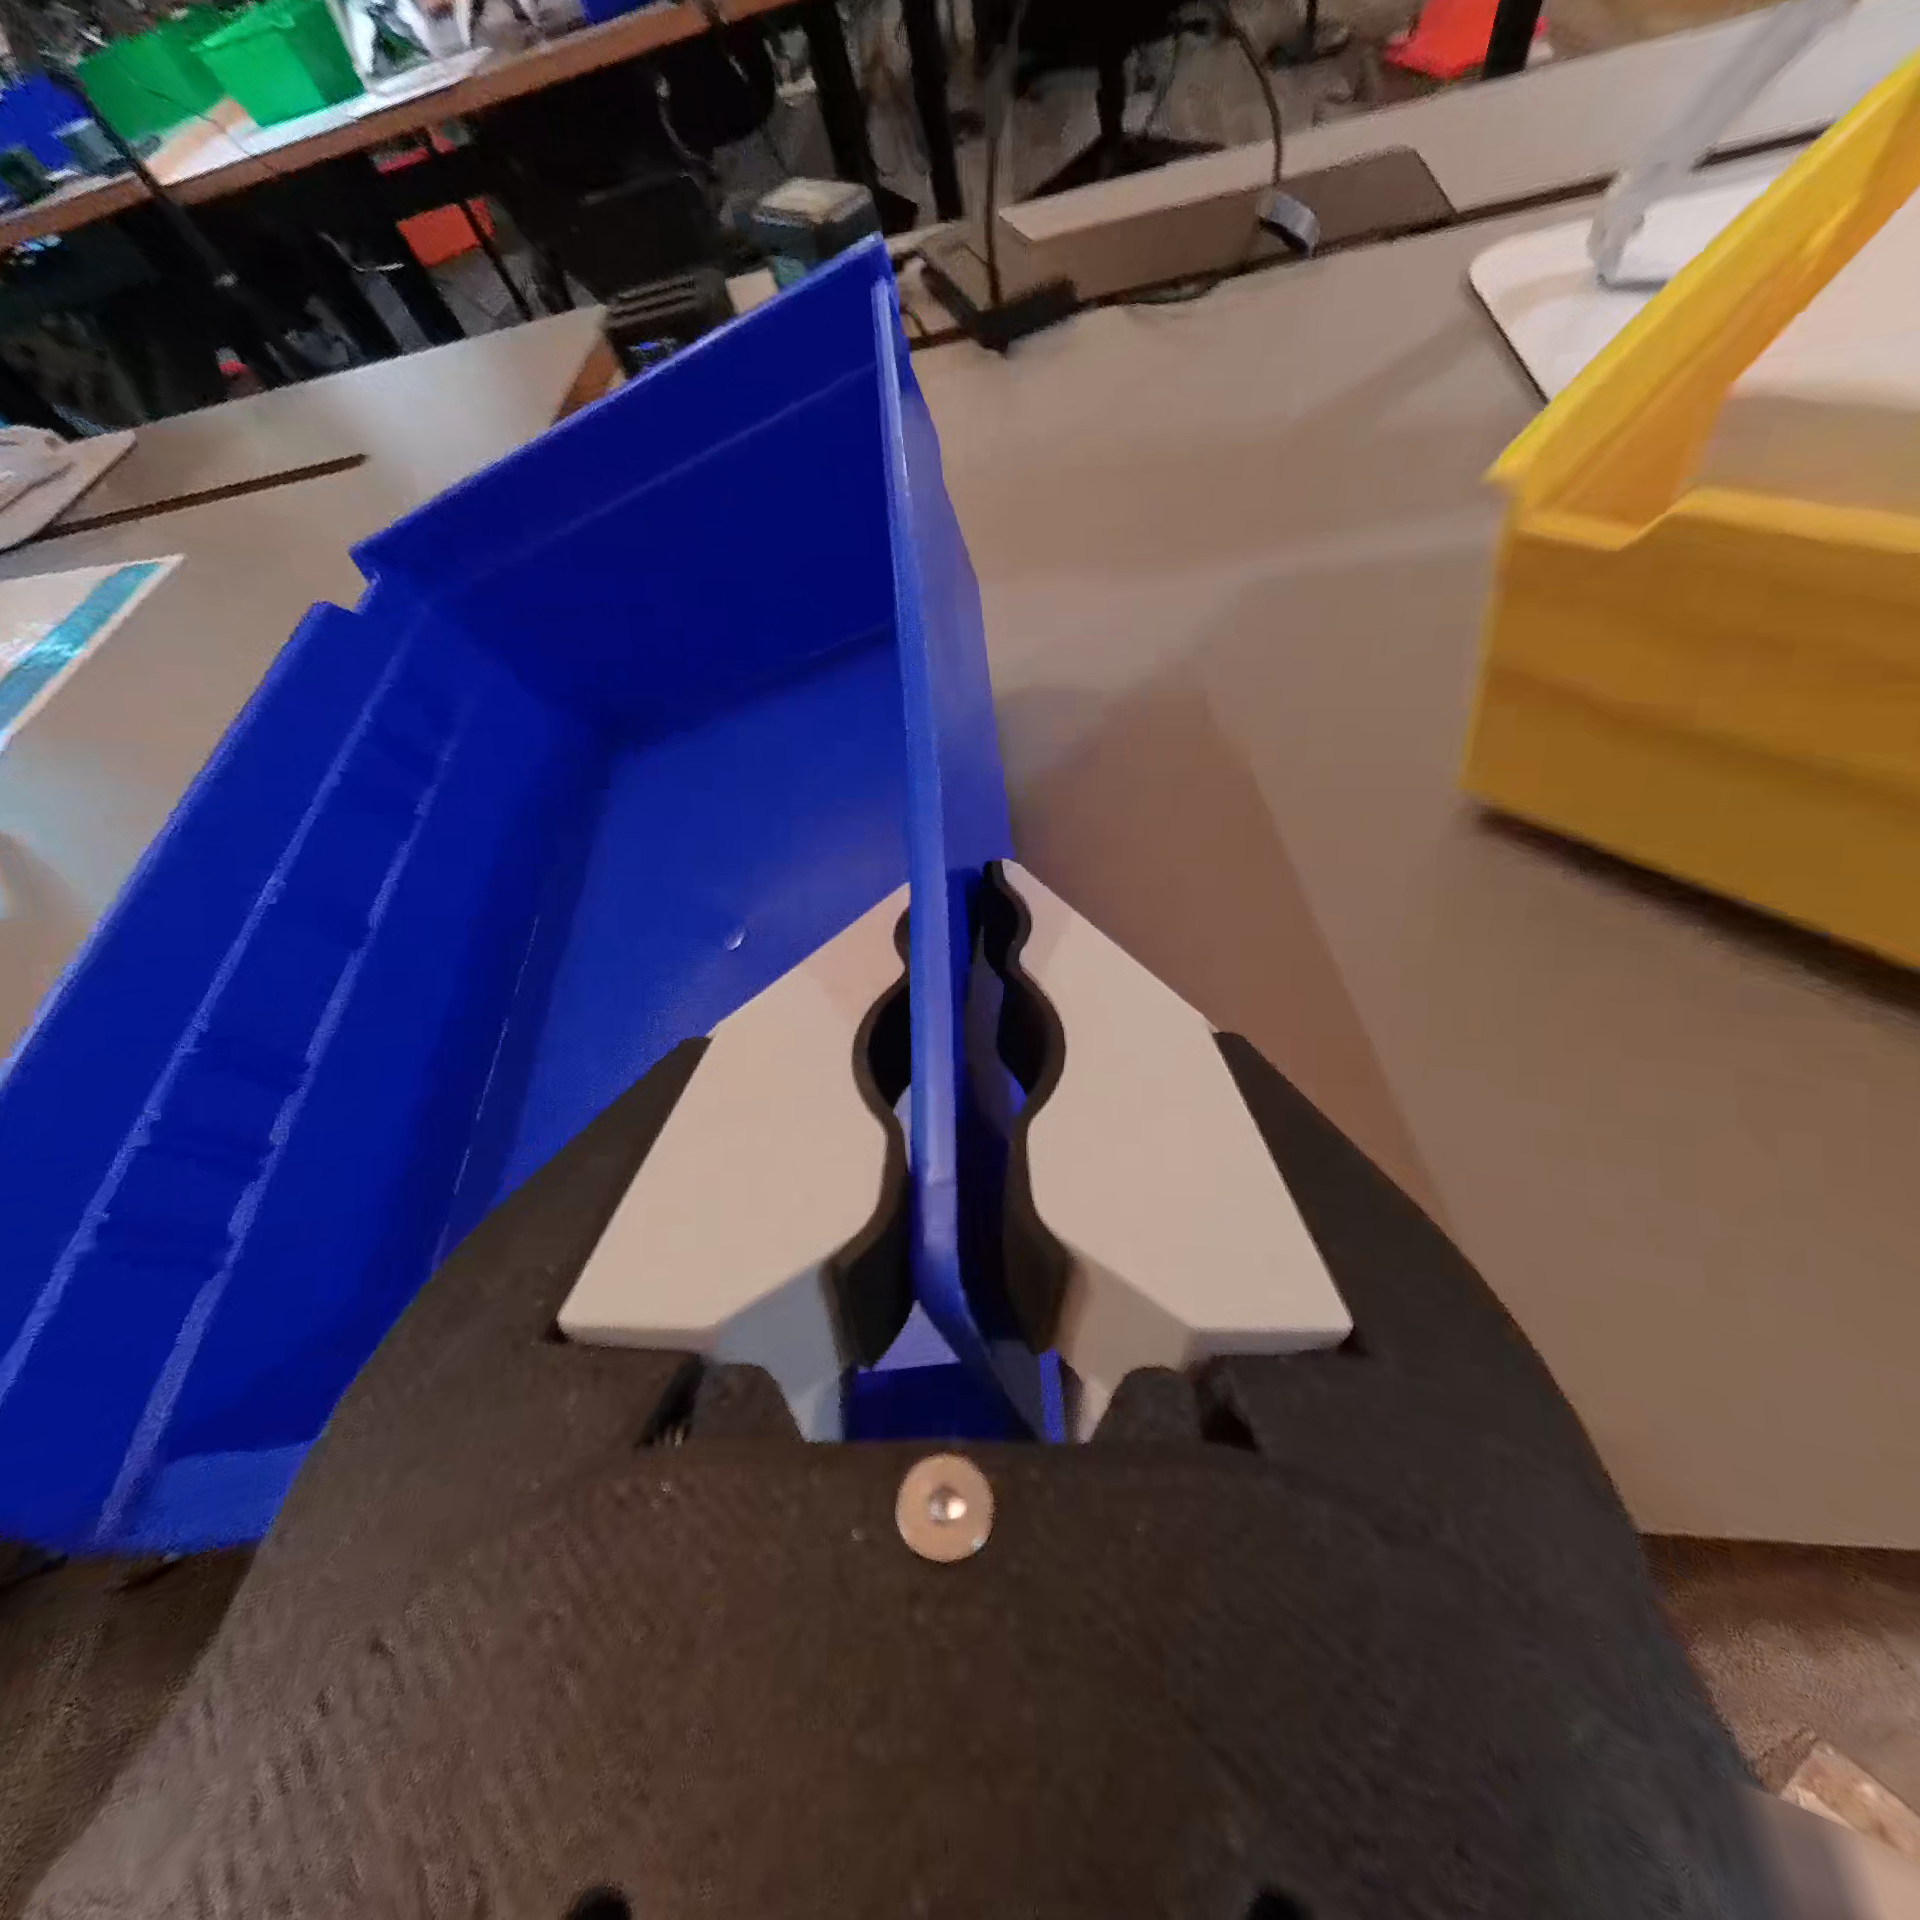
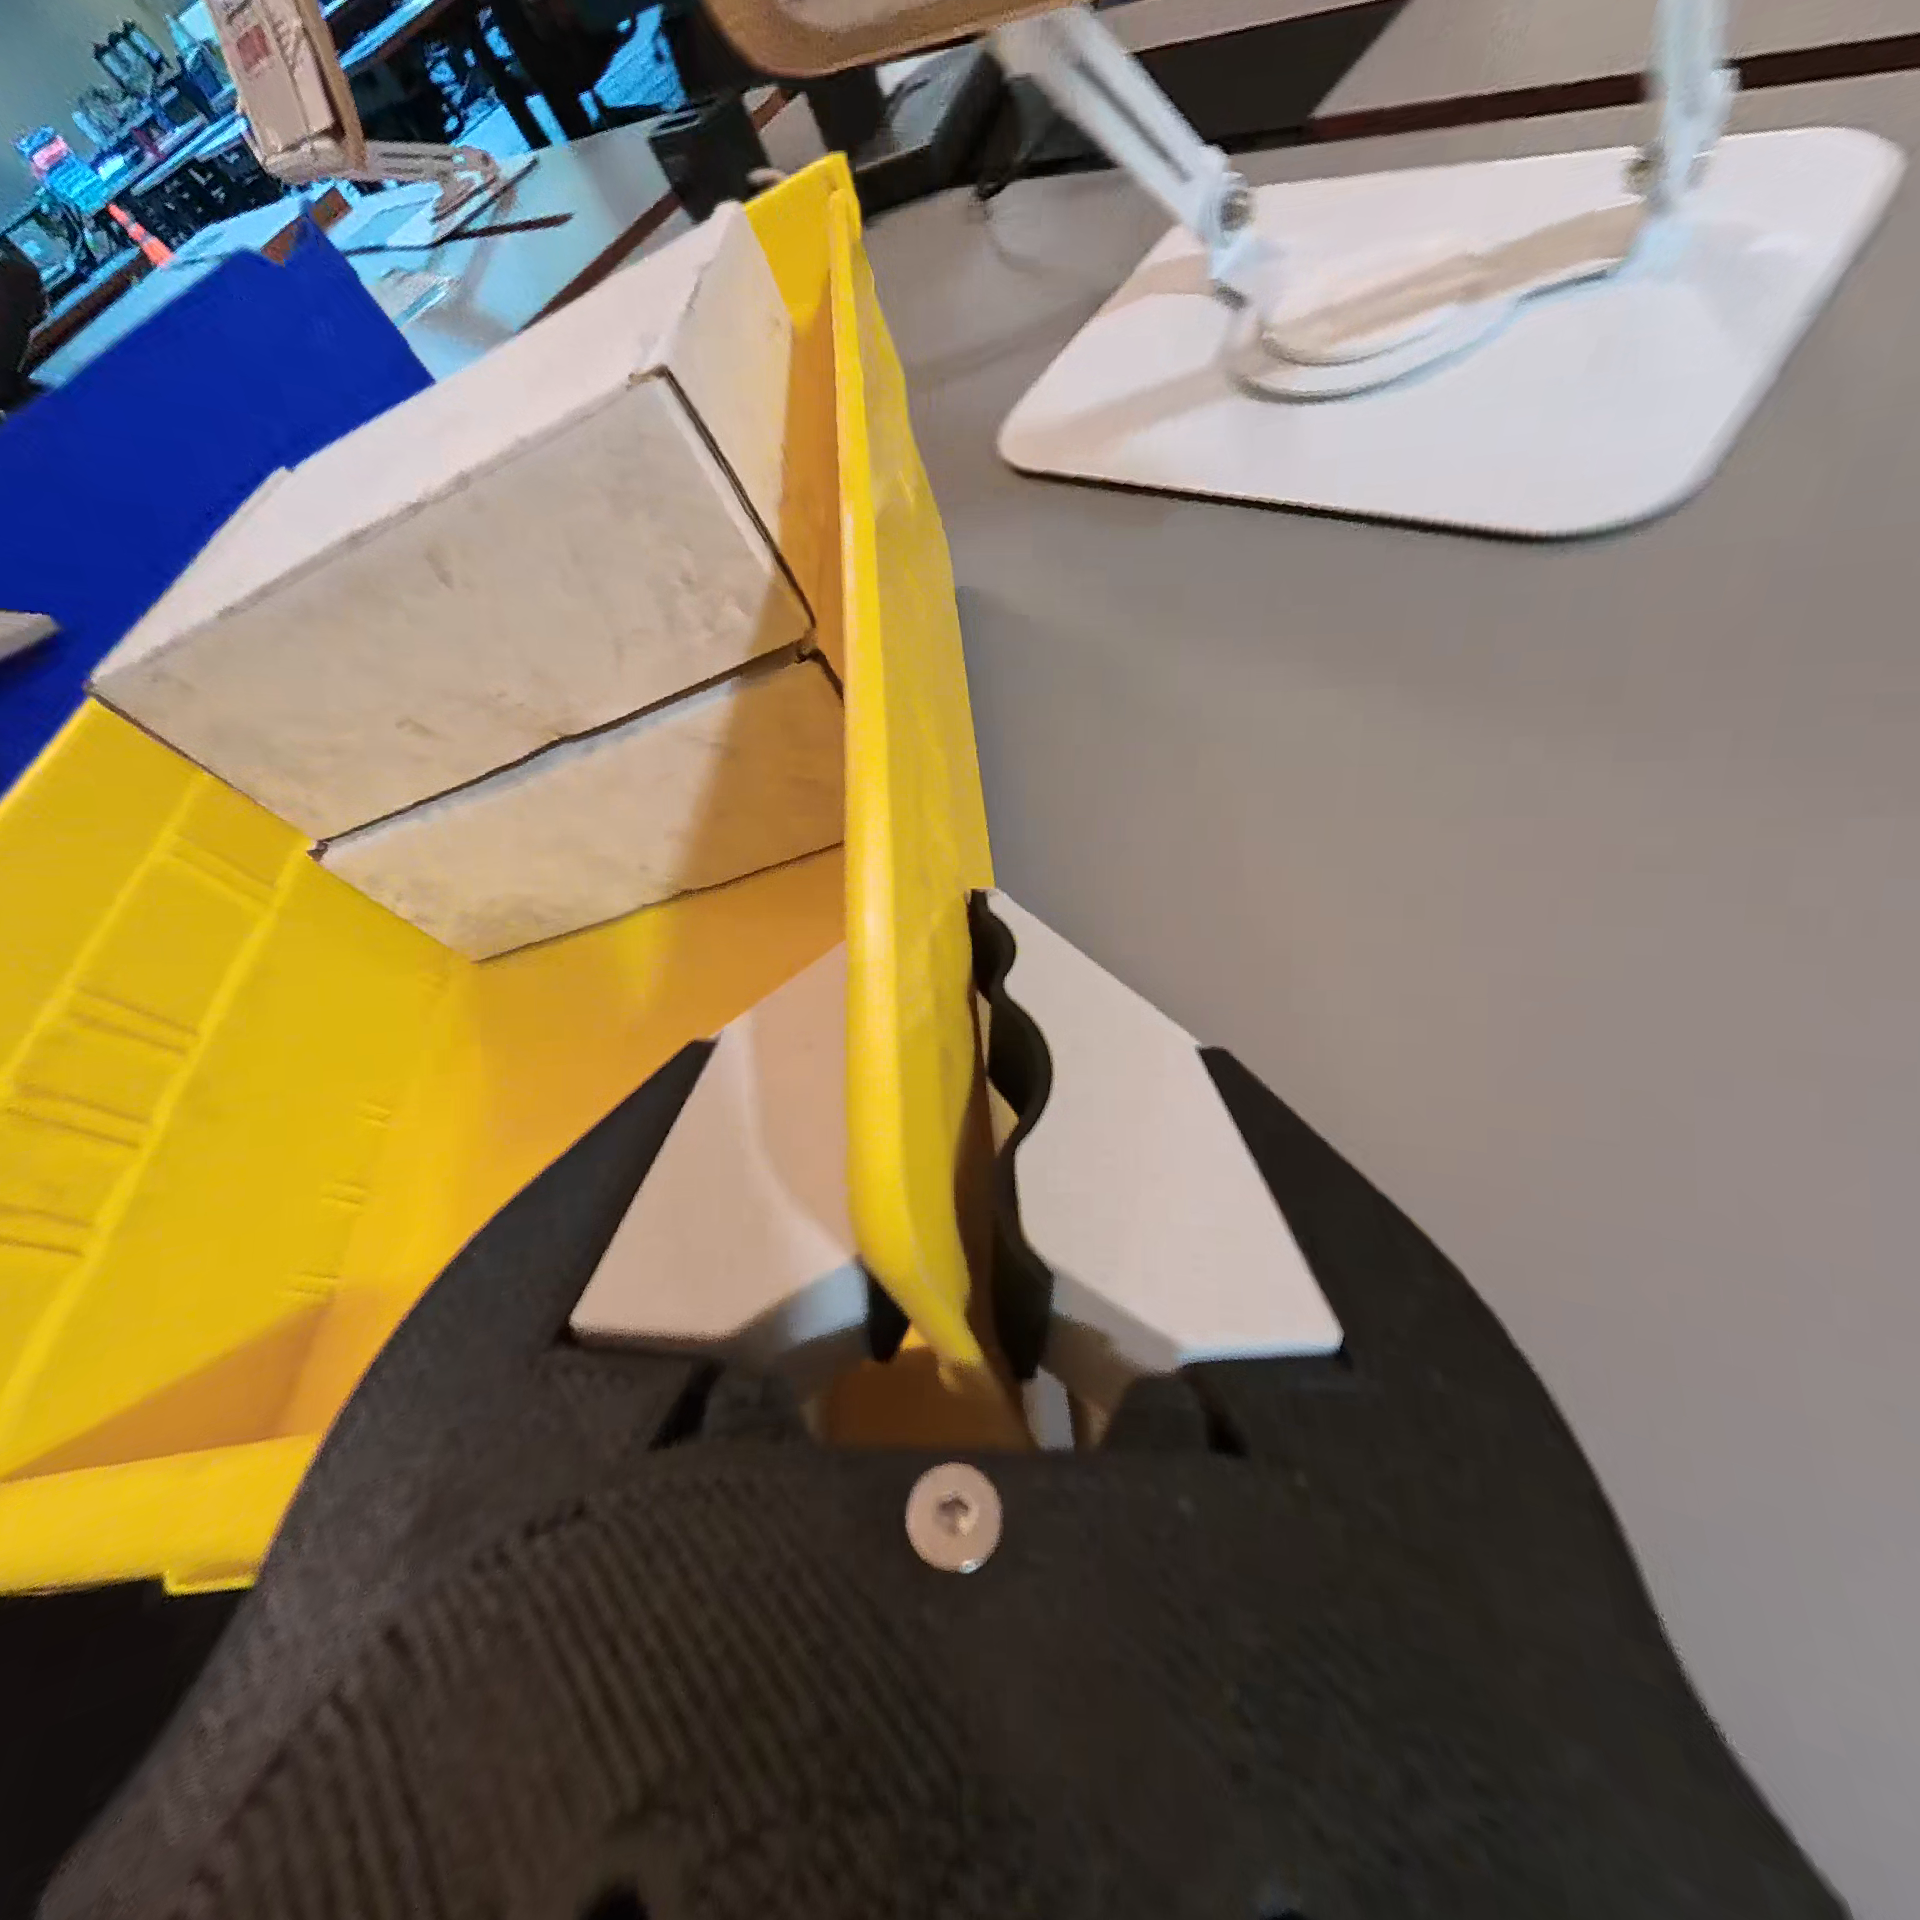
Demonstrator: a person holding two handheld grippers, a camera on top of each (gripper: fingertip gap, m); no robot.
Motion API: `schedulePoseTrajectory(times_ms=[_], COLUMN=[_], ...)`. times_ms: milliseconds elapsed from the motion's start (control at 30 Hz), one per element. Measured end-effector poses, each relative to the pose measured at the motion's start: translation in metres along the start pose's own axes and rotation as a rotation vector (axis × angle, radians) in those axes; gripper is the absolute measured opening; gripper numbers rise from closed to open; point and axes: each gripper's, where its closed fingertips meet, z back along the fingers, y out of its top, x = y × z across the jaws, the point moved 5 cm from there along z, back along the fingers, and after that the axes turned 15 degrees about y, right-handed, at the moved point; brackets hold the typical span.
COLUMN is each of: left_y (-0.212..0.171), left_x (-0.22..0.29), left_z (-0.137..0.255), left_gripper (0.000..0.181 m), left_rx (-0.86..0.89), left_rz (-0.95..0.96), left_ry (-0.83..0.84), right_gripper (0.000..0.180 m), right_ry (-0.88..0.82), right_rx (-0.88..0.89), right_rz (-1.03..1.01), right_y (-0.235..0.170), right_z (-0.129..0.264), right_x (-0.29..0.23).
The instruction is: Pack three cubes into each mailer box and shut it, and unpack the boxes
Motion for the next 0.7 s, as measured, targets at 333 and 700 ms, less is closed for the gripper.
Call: schedulePoseTrajectory(times_ms=[333, 700], left_y=[0.020, 0.028], left_x=[-0.089, -0.125], left_z=[0.042, 0.072], left_gripper=[0.005, 0.005], left_rx=[0.104, 0.215], left_rz=[0.073, 0.135], left_ry=[0.215, 0.279], right_gripper=[0.003, 0.068], right_ry=[-0.040, 0.002], right_rx=[0.066, 0.094], right_rz=[0.009, -0.015], right_y=[0.015, 0.008], right_z=[-0.166, -0.321], right_x=[-0.066, -0.204])
